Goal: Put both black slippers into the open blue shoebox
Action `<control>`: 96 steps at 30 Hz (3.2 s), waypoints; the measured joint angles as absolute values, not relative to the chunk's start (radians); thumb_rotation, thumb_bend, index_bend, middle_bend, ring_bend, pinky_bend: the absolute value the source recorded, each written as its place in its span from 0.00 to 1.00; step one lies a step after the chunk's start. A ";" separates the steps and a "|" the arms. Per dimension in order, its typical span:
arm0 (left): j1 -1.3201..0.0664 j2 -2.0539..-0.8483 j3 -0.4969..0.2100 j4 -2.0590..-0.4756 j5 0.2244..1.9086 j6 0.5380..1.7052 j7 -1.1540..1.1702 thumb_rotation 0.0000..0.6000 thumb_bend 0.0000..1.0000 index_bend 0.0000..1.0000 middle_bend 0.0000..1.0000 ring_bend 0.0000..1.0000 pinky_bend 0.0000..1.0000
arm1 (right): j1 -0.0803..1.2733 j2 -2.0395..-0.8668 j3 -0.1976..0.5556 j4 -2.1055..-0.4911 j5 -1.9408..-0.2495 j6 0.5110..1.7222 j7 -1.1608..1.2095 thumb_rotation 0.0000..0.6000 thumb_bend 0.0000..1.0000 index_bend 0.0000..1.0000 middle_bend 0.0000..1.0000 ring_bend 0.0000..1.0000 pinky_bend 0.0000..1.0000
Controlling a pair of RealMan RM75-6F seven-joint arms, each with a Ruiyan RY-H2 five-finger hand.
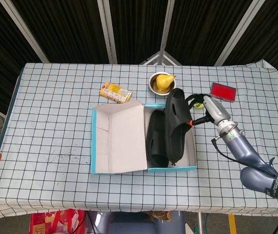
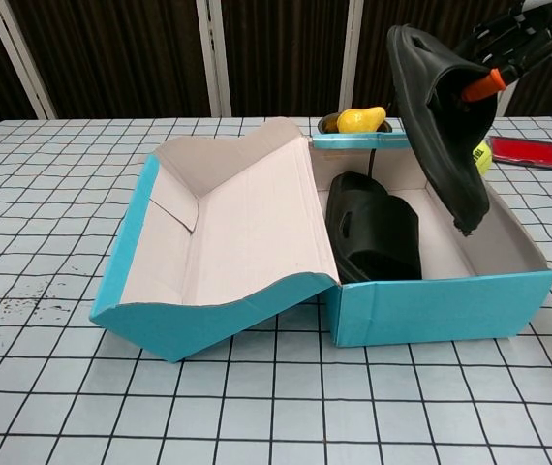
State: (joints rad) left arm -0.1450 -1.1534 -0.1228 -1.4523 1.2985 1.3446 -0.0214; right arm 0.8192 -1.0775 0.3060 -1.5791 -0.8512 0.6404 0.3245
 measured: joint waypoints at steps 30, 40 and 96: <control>-0.157 -1.171 -0.120 -1.460 1.283 1.334 0.034 1.00 0.38 0.03 0.00 0.00 0.07 | 0.731 -1.276 0.287 -1.310 -1.198 0.653 0.597 1.00 0.43 0.53 0.44 0.14 0.00; -0.161 -1.175 -0.121 -1.459 1.279 1.329 0.040 1.00 0.38 0.03 0.00 0.00 0.07 | 0.729 -1.324 0.267 -1.255 -1.250 0.658 0.642 1.00 0.43 0.53 0.44 0.14 0.00; -0.176 -1.180 -0.119 -1.449 1.281 1.309 0.015 1.00 0.38 0.03 0.00 0.00 0.07 | 0.819 -1.371 0.183 -1.289 -0.891 0.681 -0.088 1.00 0.43 0.54 0.46 0.14 0.00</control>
State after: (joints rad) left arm -0.1755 -1.1799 -0.1189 -1.4492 1.2811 1.3091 0.0149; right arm 0.8187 -1.3710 0.1829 -1.2887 -0.8910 0.6811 -0.0878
